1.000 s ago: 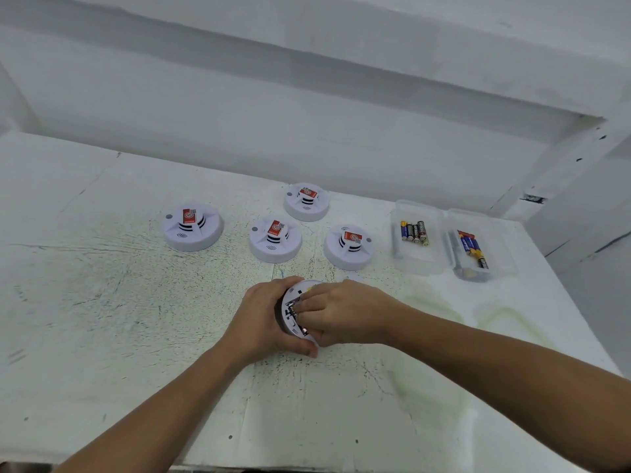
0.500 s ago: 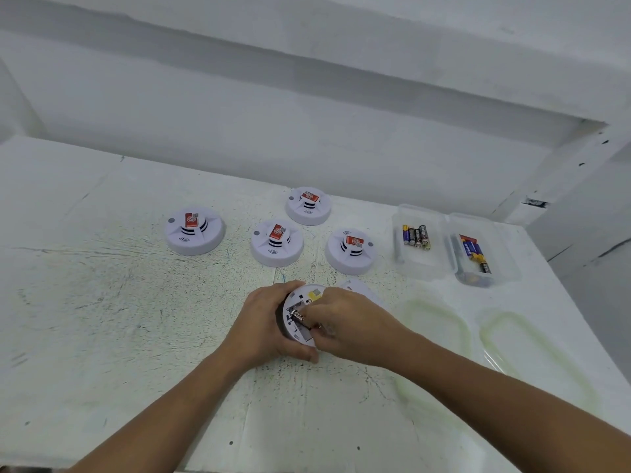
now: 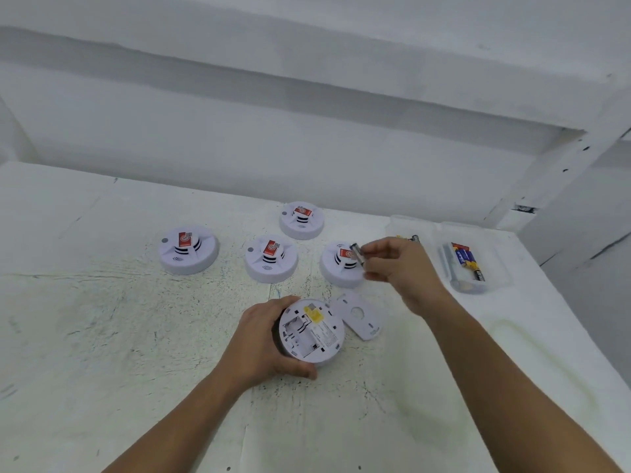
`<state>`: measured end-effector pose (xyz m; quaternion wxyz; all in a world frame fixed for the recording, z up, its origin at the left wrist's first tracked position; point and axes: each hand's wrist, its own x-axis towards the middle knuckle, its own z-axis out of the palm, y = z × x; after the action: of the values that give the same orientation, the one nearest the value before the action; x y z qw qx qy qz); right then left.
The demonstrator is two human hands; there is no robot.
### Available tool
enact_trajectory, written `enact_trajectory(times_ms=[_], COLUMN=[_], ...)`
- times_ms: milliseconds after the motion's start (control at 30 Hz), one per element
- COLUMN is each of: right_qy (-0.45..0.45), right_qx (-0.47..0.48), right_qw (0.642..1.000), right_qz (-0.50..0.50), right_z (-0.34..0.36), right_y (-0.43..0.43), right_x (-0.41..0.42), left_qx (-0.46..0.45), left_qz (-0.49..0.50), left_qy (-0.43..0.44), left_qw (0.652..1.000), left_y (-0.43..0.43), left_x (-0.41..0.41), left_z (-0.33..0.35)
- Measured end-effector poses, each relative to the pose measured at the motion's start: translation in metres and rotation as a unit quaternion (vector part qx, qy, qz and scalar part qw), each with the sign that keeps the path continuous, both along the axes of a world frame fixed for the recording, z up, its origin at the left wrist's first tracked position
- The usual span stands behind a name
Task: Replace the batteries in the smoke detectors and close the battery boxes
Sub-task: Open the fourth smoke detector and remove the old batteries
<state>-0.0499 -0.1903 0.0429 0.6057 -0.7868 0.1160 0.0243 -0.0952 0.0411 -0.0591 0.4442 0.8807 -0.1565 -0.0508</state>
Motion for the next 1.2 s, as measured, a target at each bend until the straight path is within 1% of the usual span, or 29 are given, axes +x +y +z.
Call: enact_trajectory(times_ms=[33,100,167,200,300,400,567,633,700,833,933,1033,1100,1200], right_qy=[-0.015,-0.034,-0.025,-0.008,0.057,0.086,0.121,0.129,0.123,0.125,0.118,0.072,0.029,-0.015], right_qx=[-0.019,-0.118,-0.221,-0.256,-0.328,-0.386,-0.417,-0.424,-0.411,-0.318,-0.26,-0.173,-0.135,-0.138], right_qw=[0.999,0.988,0.967,0.959,0.938,0.916,0.9,0.895,0.902,0.937,0.954,0.975,0.981,0.975], right_qz=[-0.038,-0.097,-0.12,-0.12,-0.091,-0.068,-0.039,-0.039,-0.04,-0.069,-0.095,-0.119,-0.14,-0.175], right_z=[0.001,0.002,0.003,0.003,-0.009,-0.024,-0.035,-0.038,-0.042,-0.041,-0.036,-0.025,-0.016,-0.002], right_y=[-0.014,-0.038,-0.055,-0.06,-0.066,-0.069,-0.066,-0.067,-0.072,-0.082,-0.088,-0.096,-0.109,-0.136], right_x=[0.009,0.022,0.029,0.032,0.046,0.058,0.068,0.071,0.077,0.08,0.08,0.077,0.075,0.073], left_qx=[0.001,0.003,0.002,0.002,0.005,0.008,0.012,0.012,0.011,0.002,-0.008,-0.023,-0.03,-0.034], left_qz=[0.0,0.001,0.002,0.002,0.0,0.002,0.003,0.003,0.004,0.006,0.009,0.015,0.018,0.016], left_qy=[-0.002,-0.002,0.001,0.001,0.0,-0.001,0.004,0.006,0.006,-0.004,-0.006,-0.003,-0.007,-0.013], left_qw=[1.0,1.0,1.0,1.0,1.0,1.0,1.0,1.0,1.0,1.0,1.0,1.0,0.999,0.999], left_y=[0.0,-0.001,-0.001,-0.002,-0.003,-0.003,-0.004,-0.003,-0.004,-0.004,-0.005,-0.005,-0.005,-0.006], left_x=[0.0,-0.001,-0.001,-0.001,-0.002,-0.002,-0.002,-0.002,-0.003,-0.004,-0.003,0.0,0.0,0.001], left_z=[0.001,0.003,0.005,0.007,0.009,0.009,0.011,0.011,0.011,0.012,0.009,0.005,0.003,0.002])
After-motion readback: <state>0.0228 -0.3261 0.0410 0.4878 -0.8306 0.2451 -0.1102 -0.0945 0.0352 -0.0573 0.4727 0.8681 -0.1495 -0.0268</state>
